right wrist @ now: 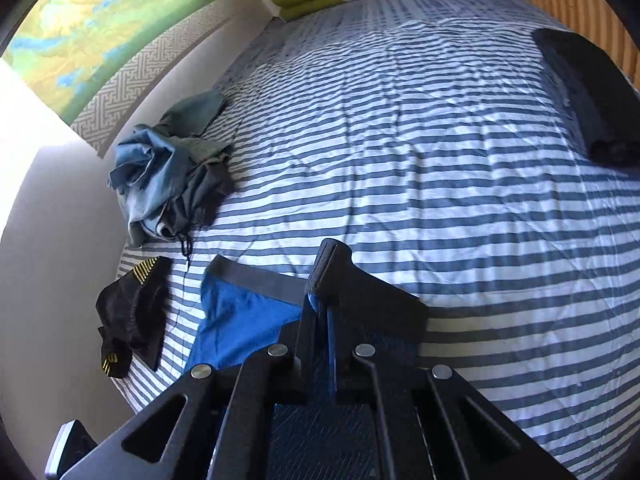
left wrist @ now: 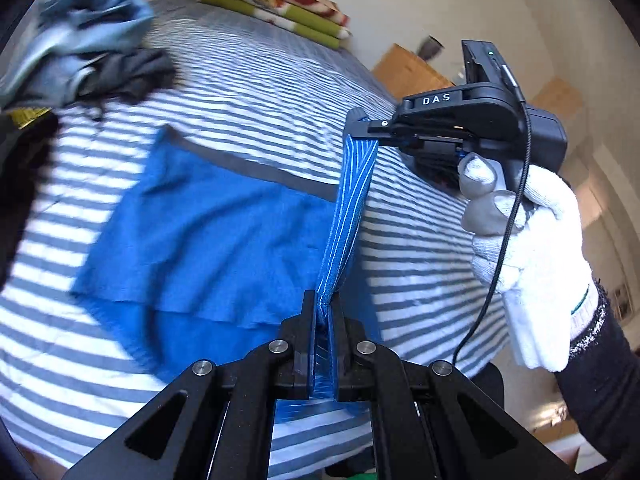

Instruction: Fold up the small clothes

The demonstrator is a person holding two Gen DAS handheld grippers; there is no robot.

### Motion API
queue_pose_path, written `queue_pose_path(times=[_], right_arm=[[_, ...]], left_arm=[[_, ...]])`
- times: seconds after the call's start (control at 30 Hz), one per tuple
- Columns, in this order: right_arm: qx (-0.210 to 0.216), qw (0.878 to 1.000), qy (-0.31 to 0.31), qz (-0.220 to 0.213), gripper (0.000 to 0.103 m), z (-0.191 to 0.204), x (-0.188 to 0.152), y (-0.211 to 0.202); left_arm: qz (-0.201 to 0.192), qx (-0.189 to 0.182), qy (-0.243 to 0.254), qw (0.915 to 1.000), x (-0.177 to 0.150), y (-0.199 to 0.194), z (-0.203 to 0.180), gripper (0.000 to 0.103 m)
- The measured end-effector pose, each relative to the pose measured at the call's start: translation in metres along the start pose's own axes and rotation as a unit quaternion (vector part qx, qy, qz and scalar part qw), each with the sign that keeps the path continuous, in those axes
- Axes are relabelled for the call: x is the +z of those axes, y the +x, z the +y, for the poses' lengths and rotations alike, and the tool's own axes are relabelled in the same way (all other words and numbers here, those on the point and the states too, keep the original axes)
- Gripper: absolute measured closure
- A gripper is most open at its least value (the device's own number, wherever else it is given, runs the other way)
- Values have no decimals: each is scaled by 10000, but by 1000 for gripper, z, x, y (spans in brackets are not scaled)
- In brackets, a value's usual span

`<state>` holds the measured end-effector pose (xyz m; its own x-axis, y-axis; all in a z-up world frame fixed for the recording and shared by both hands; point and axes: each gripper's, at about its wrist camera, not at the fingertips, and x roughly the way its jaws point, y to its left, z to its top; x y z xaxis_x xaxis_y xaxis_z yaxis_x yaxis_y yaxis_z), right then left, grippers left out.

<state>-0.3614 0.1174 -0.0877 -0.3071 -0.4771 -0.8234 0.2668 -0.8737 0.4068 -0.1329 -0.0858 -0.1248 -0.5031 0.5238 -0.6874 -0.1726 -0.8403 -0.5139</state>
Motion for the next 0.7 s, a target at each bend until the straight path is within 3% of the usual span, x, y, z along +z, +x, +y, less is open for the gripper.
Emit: queue_pose_path(times=[0.27,0.33,0.4,0.7], right_arm=[[-213,9978,-542,315,99,93,12,78],[-319,9966,-654,384,99,109,12,95],[-391,9956,-708,470,99,120,11,112],[-647,9923,-882,573,99,137,5,145]], left_arm=[[-226,354,-612,9972,-5,-23,95,99],[-137,179,-1024,9945,-5,-16,122,99],[-153,259,-1248,9917,-6,-16,138,99],[-97,360,-1276,9911,-11,-15,153,99]])
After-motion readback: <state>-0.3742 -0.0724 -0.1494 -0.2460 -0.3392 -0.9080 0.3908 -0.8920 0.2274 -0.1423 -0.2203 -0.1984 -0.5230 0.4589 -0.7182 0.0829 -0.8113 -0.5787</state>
